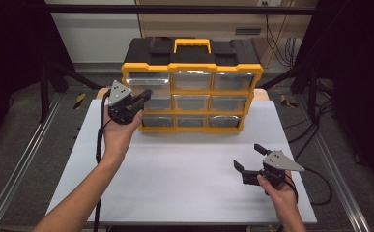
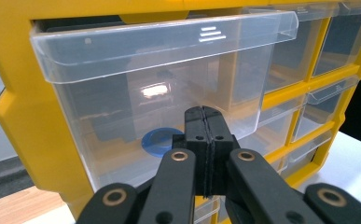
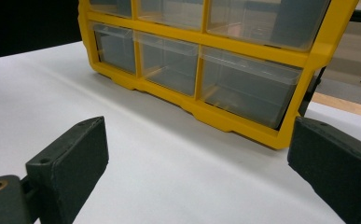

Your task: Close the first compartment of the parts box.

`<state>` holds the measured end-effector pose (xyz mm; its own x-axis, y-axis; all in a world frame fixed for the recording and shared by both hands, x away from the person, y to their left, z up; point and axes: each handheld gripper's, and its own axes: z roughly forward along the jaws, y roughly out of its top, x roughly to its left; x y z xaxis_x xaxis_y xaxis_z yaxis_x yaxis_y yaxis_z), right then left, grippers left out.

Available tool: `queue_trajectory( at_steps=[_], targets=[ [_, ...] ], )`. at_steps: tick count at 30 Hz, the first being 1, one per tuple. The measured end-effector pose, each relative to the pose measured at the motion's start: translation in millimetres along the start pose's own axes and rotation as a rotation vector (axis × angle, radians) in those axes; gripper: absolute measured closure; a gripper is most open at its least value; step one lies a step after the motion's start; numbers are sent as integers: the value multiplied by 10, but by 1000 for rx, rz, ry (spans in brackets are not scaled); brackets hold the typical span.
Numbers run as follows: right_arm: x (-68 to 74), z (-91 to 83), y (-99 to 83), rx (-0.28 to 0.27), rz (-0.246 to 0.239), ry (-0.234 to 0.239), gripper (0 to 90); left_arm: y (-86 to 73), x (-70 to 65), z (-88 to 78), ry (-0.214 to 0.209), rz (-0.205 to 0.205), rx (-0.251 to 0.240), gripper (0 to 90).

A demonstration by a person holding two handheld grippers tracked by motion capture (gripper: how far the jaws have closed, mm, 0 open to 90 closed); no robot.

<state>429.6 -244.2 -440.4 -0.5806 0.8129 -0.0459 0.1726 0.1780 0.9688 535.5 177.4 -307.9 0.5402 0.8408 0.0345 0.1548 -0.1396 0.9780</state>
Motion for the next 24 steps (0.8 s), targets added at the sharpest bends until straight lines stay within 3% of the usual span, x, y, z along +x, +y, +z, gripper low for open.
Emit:
queue_trajectory(
  at_steps=[24],
  targets=[
    [1,1,-1,1,11,5,45,8,38,51,6,-4,1,900]
  ],
)
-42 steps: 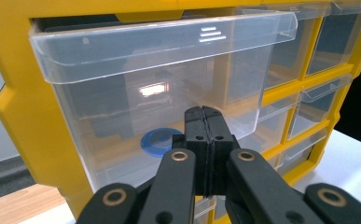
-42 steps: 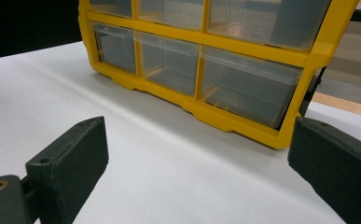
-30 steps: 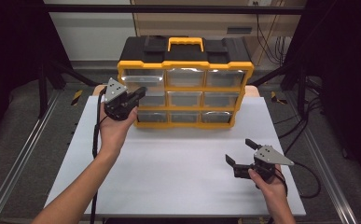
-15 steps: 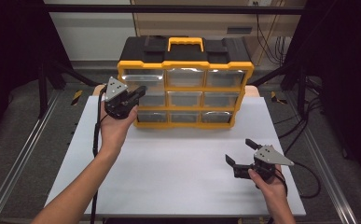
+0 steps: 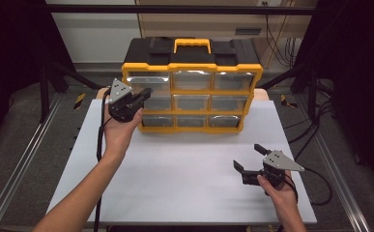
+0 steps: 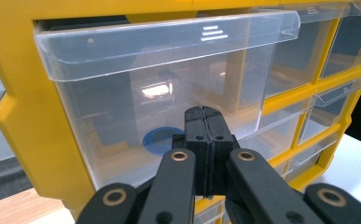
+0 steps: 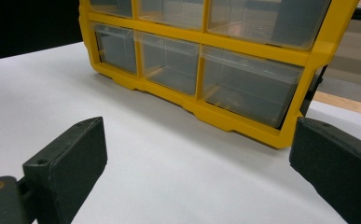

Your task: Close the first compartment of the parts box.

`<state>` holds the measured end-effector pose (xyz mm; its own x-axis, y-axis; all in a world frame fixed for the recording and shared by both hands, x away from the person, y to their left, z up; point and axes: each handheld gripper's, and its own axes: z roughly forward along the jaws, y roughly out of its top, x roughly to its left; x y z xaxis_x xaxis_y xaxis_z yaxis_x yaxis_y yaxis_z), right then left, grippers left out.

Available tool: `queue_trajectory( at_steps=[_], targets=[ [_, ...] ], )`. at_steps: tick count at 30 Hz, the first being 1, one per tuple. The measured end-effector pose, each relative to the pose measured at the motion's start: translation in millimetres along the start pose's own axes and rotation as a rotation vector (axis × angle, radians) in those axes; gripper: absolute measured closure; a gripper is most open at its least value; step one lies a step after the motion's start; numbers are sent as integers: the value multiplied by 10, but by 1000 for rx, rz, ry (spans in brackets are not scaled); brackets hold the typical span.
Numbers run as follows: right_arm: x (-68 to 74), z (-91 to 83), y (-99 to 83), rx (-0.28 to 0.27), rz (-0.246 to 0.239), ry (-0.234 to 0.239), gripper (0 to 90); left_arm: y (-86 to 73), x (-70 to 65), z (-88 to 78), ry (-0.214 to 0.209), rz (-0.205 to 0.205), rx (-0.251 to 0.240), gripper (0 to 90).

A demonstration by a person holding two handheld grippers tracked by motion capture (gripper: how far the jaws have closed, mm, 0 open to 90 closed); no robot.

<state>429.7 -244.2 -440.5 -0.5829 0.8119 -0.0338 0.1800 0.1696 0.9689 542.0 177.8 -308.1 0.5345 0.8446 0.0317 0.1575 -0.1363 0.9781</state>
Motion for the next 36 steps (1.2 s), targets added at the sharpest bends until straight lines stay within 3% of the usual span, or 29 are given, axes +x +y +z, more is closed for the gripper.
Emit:
queue_trajectory(
  at_steps=[36],
  targets=[
    [6,5,2,0,-5,-5,33,38,37,56,15,12,3,900]
  ],
)
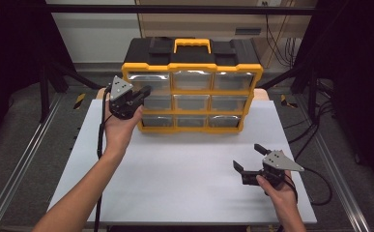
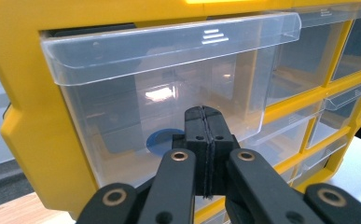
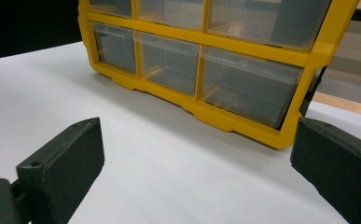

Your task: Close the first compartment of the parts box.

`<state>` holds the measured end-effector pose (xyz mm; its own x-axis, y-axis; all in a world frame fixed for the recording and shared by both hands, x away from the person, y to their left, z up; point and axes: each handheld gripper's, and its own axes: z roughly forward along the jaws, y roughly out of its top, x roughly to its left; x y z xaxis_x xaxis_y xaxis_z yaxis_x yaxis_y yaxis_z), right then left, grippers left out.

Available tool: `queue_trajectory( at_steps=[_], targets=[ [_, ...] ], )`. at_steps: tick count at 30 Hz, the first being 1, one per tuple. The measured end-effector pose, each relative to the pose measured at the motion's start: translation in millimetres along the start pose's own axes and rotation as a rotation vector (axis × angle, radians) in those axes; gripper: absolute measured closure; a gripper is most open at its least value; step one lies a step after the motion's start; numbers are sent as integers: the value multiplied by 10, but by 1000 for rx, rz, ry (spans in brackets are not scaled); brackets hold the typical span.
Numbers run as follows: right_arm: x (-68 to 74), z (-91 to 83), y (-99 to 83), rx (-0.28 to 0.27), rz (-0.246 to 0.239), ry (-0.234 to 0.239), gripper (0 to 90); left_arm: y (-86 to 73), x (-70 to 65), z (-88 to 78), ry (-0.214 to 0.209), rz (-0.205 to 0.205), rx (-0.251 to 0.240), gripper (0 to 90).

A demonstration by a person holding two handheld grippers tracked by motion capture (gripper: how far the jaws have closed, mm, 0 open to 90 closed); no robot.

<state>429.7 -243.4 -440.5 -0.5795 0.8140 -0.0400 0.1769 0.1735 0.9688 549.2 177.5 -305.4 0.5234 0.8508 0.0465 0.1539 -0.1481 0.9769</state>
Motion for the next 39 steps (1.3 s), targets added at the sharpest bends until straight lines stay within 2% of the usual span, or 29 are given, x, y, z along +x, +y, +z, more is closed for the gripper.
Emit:
queue_trajectory(
  at_steps=[39],
  targets=[
    [10,1,4,-3,1,3,34,0,43,124,22,-4,-4,900]
  ],
)
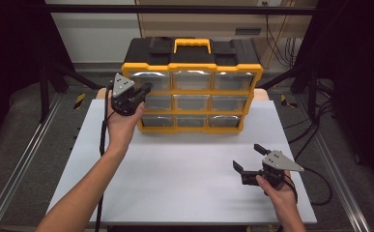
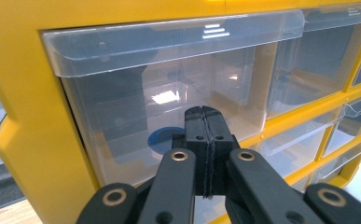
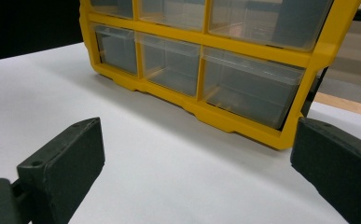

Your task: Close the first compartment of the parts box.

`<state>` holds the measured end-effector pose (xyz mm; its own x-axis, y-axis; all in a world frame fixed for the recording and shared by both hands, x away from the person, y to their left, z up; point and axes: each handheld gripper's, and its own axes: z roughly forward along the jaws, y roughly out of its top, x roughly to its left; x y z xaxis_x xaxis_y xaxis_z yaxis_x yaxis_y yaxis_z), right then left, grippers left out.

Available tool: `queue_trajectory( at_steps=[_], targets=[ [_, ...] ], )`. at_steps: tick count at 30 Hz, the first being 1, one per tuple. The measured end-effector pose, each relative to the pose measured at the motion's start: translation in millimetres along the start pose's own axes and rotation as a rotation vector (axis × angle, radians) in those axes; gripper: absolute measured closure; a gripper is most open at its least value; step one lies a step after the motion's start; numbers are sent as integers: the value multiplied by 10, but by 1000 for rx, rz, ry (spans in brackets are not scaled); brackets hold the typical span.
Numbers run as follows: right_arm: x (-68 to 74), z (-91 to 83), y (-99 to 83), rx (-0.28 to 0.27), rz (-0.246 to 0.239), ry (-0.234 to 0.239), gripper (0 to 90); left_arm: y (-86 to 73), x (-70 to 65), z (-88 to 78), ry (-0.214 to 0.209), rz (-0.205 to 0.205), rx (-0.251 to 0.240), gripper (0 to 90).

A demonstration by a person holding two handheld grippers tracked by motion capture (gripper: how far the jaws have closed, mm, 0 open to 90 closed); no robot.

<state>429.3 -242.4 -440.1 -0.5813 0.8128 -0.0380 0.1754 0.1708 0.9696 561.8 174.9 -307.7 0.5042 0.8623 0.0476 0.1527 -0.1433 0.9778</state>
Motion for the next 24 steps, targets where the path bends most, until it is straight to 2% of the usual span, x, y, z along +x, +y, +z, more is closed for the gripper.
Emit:
queue_trajectory(
  at_steps=[24],
  targets=[
    [-1,-6,3,1,5,0,33,46,-6,53,11,21,5,900]
  ],
)
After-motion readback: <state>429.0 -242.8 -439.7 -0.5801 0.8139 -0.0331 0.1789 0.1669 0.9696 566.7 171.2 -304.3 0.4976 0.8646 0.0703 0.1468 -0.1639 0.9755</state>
